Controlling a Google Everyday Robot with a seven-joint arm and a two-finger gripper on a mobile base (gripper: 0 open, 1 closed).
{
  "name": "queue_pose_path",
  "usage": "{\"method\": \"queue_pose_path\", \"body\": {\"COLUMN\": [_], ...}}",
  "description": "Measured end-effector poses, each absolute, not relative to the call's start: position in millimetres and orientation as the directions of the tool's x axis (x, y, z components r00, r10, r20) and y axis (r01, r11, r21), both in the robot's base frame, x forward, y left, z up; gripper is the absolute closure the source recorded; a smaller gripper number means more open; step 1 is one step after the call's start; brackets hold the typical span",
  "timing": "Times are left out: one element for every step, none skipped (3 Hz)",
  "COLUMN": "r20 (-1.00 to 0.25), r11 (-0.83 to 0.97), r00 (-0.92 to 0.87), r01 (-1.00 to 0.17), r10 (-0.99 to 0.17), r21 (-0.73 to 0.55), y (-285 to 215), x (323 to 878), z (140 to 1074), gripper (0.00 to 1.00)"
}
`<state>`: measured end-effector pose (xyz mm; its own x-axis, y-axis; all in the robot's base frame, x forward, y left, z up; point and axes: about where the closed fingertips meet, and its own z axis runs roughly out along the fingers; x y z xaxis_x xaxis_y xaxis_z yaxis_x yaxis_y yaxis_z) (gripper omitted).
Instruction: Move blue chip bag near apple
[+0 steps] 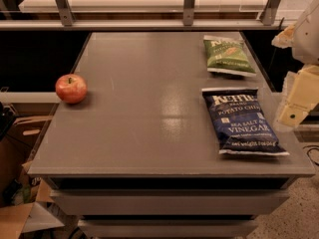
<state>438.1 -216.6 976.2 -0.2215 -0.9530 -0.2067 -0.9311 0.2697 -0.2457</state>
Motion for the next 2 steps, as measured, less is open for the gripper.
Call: {"method": "queue_pose_path", "body": {"r20": [-0.207, -0.214], "r11": [0.270, 0.332], "r00": [-0.221, -0.286], "r01": [-0.931, -0.916], "r10": [-0.953, -0.934], "r21": [-0.246, -0.224], "y": [-216.6, -218.4], "x": [438.1, 442.2], "z": [976.2, 976.4], "gripper": [0.00, 0.00]}}
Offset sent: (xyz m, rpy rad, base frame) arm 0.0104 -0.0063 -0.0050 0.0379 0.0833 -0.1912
